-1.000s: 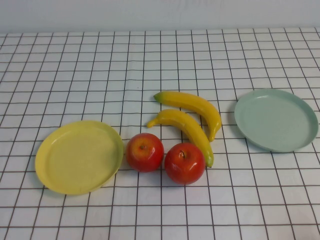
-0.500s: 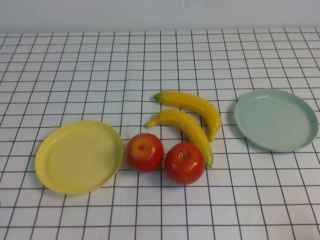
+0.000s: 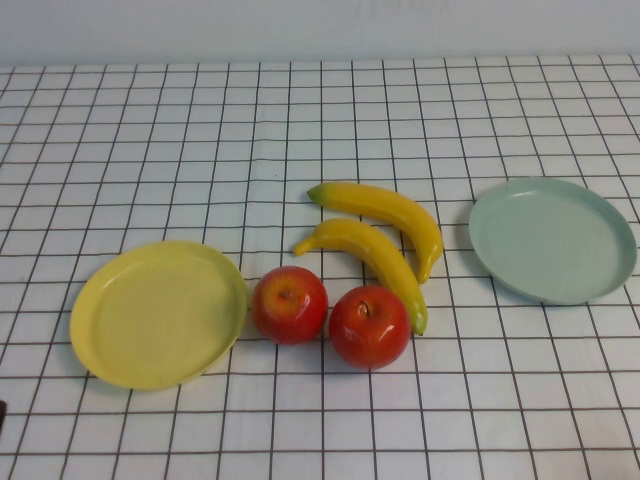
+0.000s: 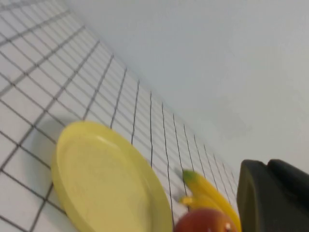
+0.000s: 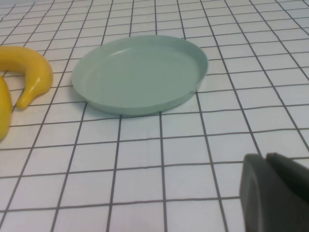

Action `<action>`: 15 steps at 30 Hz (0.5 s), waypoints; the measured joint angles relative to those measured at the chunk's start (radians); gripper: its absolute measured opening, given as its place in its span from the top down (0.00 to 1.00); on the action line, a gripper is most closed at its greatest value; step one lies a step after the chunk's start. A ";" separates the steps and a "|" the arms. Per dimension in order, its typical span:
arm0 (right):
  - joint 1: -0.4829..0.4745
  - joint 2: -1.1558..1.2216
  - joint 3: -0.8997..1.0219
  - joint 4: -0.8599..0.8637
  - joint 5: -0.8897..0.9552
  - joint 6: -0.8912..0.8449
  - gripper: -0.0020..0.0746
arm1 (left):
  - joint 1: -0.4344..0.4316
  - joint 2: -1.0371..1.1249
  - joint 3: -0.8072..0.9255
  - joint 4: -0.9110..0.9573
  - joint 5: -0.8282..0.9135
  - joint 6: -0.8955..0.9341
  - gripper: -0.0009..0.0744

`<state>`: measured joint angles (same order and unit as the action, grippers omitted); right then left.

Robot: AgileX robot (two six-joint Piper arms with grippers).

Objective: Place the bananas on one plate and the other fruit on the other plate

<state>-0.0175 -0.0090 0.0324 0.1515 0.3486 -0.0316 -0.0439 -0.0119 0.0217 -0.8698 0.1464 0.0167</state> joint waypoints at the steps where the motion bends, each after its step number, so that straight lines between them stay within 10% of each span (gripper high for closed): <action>1: 0.000 0.000 0.000 0.000 0.000 0.000 0.99 | 0.000 0.000 -0.012 0.000 0.042 0.007 0.99; 15: 0.000 0.000 0.000 0.000 0.000 0.000 0.99 | 0.000 0.505 -0.576 0.319 0.542 0.461 0.99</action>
<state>-0.0175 -0.0090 0.0324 0.1515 0.3486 -0.0316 -0.0439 0.4927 -0.5547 -0.5512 0.6882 0.4774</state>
